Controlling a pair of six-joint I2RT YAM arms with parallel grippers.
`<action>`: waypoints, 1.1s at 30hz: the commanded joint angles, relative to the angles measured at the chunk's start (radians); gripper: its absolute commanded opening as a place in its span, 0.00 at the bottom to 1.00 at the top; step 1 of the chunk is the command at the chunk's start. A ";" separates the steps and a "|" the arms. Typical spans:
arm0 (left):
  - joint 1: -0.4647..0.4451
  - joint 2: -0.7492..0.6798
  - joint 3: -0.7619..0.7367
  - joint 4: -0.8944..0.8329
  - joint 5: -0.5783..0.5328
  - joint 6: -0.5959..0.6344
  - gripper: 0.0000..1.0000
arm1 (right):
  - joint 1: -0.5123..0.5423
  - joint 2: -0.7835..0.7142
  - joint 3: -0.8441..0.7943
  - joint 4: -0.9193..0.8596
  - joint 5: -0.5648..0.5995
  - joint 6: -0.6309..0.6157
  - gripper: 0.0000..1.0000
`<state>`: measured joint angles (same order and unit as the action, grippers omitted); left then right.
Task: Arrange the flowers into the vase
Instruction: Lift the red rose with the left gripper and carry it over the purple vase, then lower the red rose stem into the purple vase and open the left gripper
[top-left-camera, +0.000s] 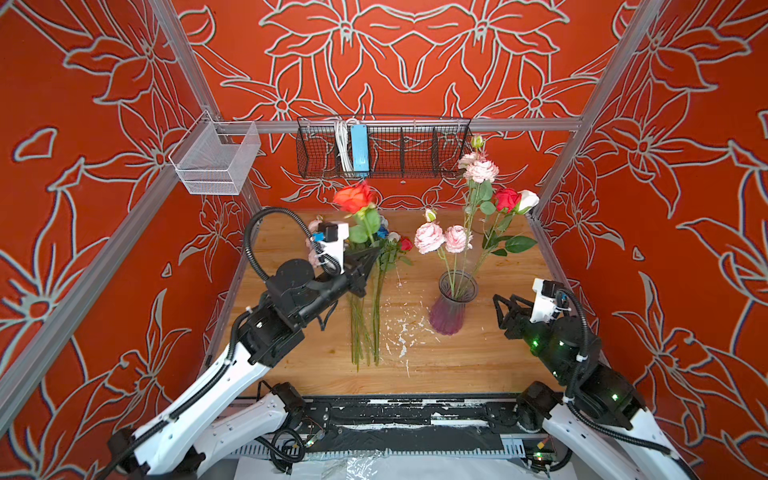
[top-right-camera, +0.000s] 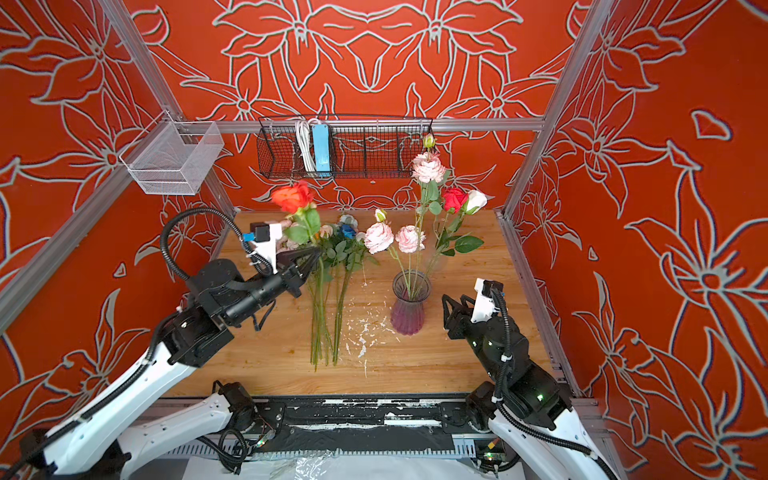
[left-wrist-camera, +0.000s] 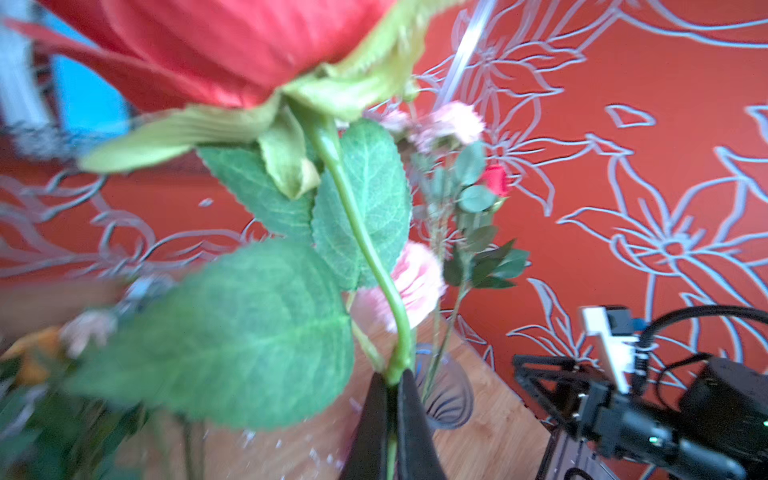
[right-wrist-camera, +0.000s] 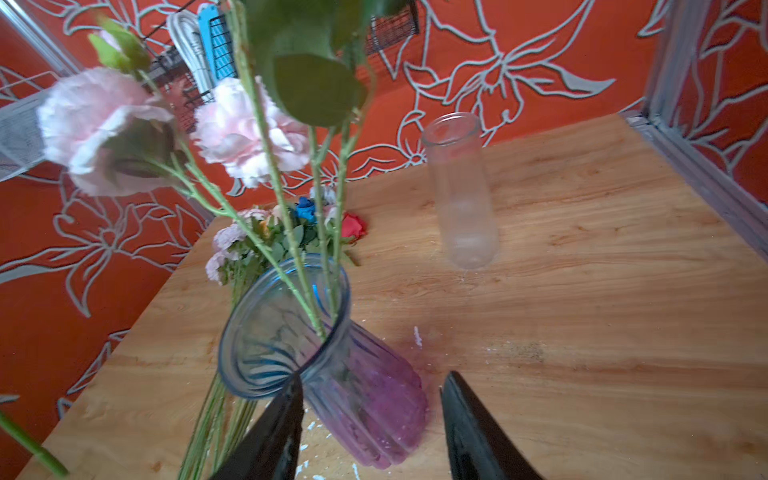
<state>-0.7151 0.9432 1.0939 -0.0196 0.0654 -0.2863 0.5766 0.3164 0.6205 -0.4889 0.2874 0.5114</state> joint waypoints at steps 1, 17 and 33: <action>-0.120 0.148 0.125 0.226 0.058 0.231 0.00 | -0.004 -0.047 -0.019 0.017 0.139 0.083 0.56; -0.191 0.573 0.559 0.348 0.164 0.152 0.00 | -0.004 -0.133 0.004 -0.056 0.222 0.059 0.57; -0.260 0.633 0.319 0.374 0.013 0.198 0.00 | -0.003 -0.129 -0.001 -0.088 0.216 0.054 0.57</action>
<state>-0.9554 1.5940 1.4555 0.3244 0.1413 -0.1158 0.5766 0.1856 0.6064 -0.5491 0.4755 0.5621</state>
